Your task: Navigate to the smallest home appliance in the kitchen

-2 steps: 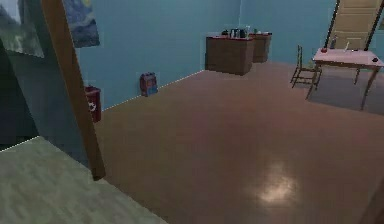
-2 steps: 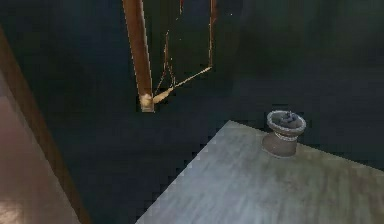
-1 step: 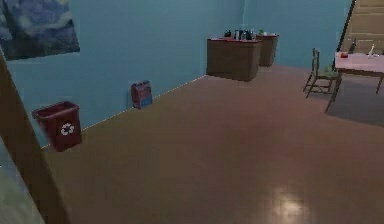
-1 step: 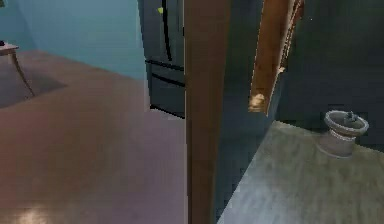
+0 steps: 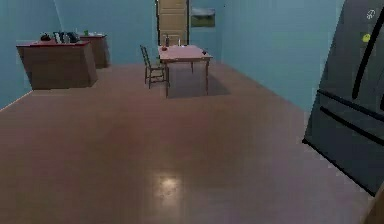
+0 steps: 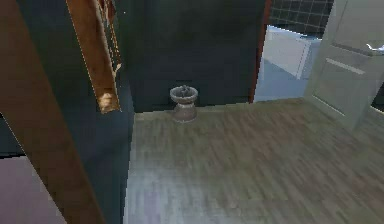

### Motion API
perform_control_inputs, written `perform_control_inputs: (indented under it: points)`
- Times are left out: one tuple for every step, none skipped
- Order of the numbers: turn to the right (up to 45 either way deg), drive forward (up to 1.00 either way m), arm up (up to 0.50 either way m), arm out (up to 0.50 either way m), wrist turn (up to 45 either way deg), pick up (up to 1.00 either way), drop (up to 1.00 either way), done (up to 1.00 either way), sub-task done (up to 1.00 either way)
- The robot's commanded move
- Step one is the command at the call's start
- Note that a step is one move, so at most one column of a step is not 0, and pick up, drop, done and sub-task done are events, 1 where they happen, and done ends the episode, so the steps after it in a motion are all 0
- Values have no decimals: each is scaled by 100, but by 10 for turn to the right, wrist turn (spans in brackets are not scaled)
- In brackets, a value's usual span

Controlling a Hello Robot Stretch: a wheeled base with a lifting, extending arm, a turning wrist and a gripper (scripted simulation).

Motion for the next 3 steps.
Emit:
perform_control_inputs:
  points:
    - [60, 0, 0, 0, 0, 0, 0, 0, 0]
    - [0, 100, 0, 0, 0, 0, 0, 0, 0]
    - [390, 0, 0, 0, 0, 0, 0, 0, 0]
